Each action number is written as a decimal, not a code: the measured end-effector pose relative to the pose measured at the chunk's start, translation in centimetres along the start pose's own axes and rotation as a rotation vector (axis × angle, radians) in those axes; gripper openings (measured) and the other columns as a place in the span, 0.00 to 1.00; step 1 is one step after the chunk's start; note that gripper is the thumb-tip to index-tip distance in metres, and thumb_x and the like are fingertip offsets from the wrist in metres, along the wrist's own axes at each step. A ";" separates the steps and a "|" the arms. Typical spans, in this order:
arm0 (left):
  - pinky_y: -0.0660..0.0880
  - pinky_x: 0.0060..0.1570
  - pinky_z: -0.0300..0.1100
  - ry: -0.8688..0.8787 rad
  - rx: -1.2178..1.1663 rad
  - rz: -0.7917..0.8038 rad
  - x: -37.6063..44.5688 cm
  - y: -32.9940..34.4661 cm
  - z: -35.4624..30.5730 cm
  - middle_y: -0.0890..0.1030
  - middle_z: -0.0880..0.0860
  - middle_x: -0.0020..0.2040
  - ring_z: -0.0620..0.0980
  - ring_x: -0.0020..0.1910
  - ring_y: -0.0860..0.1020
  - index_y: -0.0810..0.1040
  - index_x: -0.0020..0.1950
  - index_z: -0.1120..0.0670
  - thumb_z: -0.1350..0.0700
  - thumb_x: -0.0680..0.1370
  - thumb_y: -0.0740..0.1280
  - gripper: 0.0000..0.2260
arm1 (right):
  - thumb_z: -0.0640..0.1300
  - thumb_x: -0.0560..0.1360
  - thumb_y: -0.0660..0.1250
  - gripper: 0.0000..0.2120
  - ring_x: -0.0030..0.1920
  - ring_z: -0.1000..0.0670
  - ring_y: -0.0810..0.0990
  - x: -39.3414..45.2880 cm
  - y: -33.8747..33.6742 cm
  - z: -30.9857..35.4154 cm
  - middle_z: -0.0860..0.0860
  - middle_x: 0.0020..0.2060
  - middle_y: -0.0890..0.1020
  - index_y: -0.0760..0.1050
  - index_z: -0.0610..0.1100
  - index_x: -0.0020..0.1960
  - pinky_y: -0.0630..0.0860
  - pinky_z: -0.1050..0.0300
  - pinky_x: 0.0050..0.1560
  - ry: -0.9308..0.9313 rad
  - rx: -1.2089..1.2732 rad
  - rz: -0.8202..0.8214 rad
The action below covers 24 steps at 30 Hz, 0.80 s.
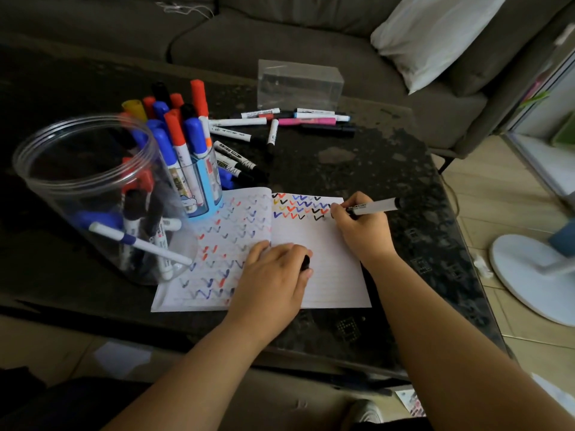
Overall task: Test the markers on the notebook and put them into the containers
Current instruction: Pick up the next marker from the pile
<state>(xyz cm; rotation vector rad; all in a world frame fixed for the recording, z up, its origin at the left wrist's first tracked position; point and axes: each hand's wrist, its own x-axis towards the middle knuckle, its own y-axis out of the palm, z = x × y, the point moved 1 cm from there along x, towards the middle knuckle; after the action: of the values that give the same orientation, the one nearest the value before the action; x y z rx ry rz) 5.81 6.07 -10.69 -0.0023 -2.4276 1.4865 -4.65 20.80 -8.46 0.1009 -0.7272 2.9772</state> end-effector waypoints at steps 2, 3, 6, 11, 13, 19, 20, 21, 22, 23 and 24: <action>0.57 0.69 0.45 -0.001 0.003 0.000 0.0 -0.1 -0.1 0.78 0.45 0.56 0.44 0.57 0.74 0.71 0.58 0.48 0.49 0.79 0.54 0.11 | 0.43 0.76 0.68 0.11 0.26 0.66 0.74 0.0 0.0 0.0 0.52 0.31 0.76 0.69 0.46 0.37 0.67 0.73 0.25 0.007 -0.006 0.010; 0.57 0.69 0.45 0.001 0.004 -0.001 0.0 -0.1 -0.1 0.78 0.45 0.56 0.44 0.57 0.74 0.71 0.58 0.48 0.49 0.79 0.54 0.11 | 0.43 0.76 0.68 0.11 0.26 0.65 0.74 0.1 0.0 0.0 0.52 0.31 0.76 0.69 0.46 0.37 0.67 0.73 0.25 0.010 -0.009 0.011; 0.56 0.69 0.45 0.004 -0.004 -0.003 0.0 -0.2 -0.2 0.78 0.45 0.56 0.44 0.57 0.74 0.71 0.58 0.49 0.48 0.79 0.53 0.13 | 0.43 0.76 0.67 0.12 0.29 0.59 0.75 0.2 0.0 -0.1 0.51 0.31 0.76 0.68 0.45 0.36 0.67 0.70 0.26 0.029 -0.019 0.009; 0.59 0.67 0.46 0.012 -0.012 -0.025 -0.1 -0.1 -0.3 0.80 0.45 0.53 0.45 0.54 0.76 0.72 0.56 0.49 0.47 0.78 0.52 0.14 | 0.42 0.76 0.66 0.12 0.31 0.56 0.73 0.2 -0.1 -0.4 0.50 0.31 0.75 0.68 0.43 0.37 0.68 0.68 0.28 0.026 -0.009 -0.028; 0.59 0.67 0.45 0.015 -0.009 -0.033 0.0 0.0 -0.2 0.80 0.45 0.53 0.44 0.54 0.77 0.73 0.55 0.49 0.47 0.78 0.51 0.14 | 0.42 0.76 0.66 0.12 0.29 0.58 0.72 0.3 -0.1 -0.5 0.51 0.30 0.74 0.67 0.44 0.36 0.67 0.71 0.26 0.034 0.001 -0.061; 0.58 0.68 0.45 0.018 -0.012 -0.036 0.0 -0.3 -0.4 0.80 0.46 0.54 0.44 0.56 0.76 0.74 0.58 0.49 0.50 0.79 0.58 0.10 | 0.45 0.76 0.67 0.09 0.29 0.60 0.74 0.4 -0.4 -0.6 0.51 0.30 0.76 0.72 0.43 0.39 0.70 0.66 0.31 0.108 0.100 -0.099; 0.56 0.69 0.44 0.014 -0.010 -0.023 0.0 -0.4 -0.5 0.79 0.45 0.56 0.44 0.58 0.75 0.74 0.59 0.49 0.50 0.79 0.59 0.11 | 0.46 0.76 0.67 0.08 0.31 0.58 0.76 0.4 -0.6 -0.5 0.50 0.31 0.77 0.73 0.43 0.40 0.72 0.63 0.35 0.149 0.141 -0.103; 0.53 0.69 0.42 0.008 -0.008 -0.010 0.0 -0.5 -0.5 0.78 0.45 0.57 0.43 0.60 0.73 0.73 0.61 0.48 0.49 0.79 0.58 0.12 | 0.47 0.76 0.67 0.08 0.34 0.55 0.77 0.4 -0.9 -0.3 0.50 0.32 0.78 0.75 0.44 0.42 0.73 0.60 0.38 0.192 0.182 -0.096; 0.51 0.69 0.40 0.004 -0.011 -0.005 0.0 -0.6 -0.5 0.77 0.44 0.59 0.41 0.61 0.71 0.72 0.62 0.47 0.48 0.80 0.57 0.13 | 0.48 0.76 0.67 0.07 0.36 0.54 0.77 0.3 -1.0 -0.1 0.51 0.33 0.79 0.76 0.44 0.43 0.73 0.58 0.41 0.230 0.222 -0.082; 0.50 0.68 0.37 0.002 -0.024 -0.012 0.0 -0.8 -0.6 0.76 0.43 0.60 0.39 0.61 0.69 0.72 0.63 0.47 0.47 0.80 0.57 0.13 | 0.49 0.75 0.68 0.07 0.37 0.54 0.77 0.0 -1.2 0.1 0.51 0.35 0.79 0.76 0.45 0.45 0.74 0.57 0.44 0.259 0.251 -0.065; 0.50 0.67 0.34 -0.011 -0.057 -0.021 0.0 -1.0 -0.6 0.75 0.42 0.60 0.37 0.59 0.67 0.72 0.63 0.46 0.47 0.80 0.57 0.13 | 0.49 0.75 0.68 0.07 0.38 0.54 0.77 -0.4 -1.5 0.4 0.52 0.35 0.79 0.77 0.45 0.47 0.75 0.56 0.45 0.273 0.265 -0.046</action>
<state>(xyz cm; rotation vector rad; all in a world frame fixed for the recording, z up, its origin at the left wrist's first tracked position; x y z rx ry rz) 6.14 6.10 -9.61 0.0191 -2.4704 1.4122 -4.11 21.87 -7.44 -0.2644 -0.2948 2.9406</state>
